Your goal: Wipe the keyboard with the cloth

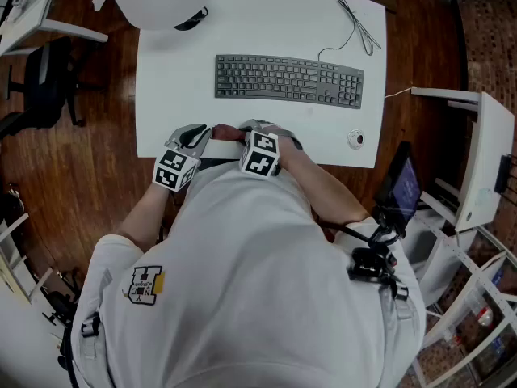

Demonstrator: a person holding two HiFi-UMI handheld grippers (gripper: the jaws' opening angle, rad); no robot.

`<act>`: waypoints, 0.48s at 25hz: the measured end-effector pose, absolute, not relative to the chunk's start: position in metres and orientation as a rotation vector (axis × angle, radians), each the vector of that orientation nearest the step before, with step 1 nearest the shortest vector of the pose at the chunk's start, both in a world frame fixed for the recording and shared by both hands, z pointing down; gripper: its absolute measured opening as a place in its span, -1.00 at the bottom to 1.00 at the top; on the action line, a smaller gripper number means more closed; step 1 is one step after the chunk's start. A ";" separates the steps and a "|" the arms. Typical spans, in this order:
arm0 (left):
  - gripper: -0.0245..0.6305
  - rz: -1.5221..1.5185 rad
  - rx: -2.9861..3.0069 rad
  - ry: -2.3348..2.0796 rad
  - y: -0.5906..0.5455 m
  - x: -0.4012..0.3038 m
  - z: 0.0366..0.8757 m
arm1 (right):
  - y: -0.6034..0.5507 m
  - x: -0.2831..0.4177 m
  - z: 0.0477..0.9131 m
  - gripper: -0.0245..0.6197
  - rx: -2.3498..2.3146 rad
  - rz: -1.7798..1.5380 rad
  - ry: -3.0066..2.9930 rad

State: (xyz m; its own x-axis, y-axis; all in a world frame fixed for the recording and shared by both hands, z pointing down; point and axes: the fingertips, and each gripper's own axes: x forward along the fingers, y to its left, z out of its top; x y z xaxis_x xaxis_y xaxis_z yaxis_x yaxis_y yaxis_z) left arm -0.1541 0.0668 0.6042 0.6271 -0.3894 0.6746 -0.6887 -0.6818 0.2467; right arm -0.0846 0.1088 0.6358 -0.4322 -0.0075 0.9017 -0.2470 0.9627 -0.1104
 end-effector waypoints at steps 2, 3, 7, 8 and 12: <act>-0.78 0.805 2.365 -0.870 0.058 -0.164 0.604 | 0.098 -0.088 0.629 -0.66 0.274 0.255 -2.032; -0.78 0.797 2.367 -0.891 0.051 -0.169 0.603 | 0.088 -0.088 0.624 -0.67 0.336 0.249 -2.046; -0.78 0.742 2.386 -1.022 0.015 -0.186 0.593 | 0.015 -0.075 0.589 -0.68 0.637 0.165 -2.036; -0.78 0.740 2.402 -1.047 0.006 -0.186 0.590 | -0.006 -0.071 0.584 -0.67 0.690 0.126 -2.009; -0.78 0.881 2.517 -1.029 -0.019 -0.168 0.592 | -0.079 -0.072 0.581 -0.67 0.755 -0.039 -1.887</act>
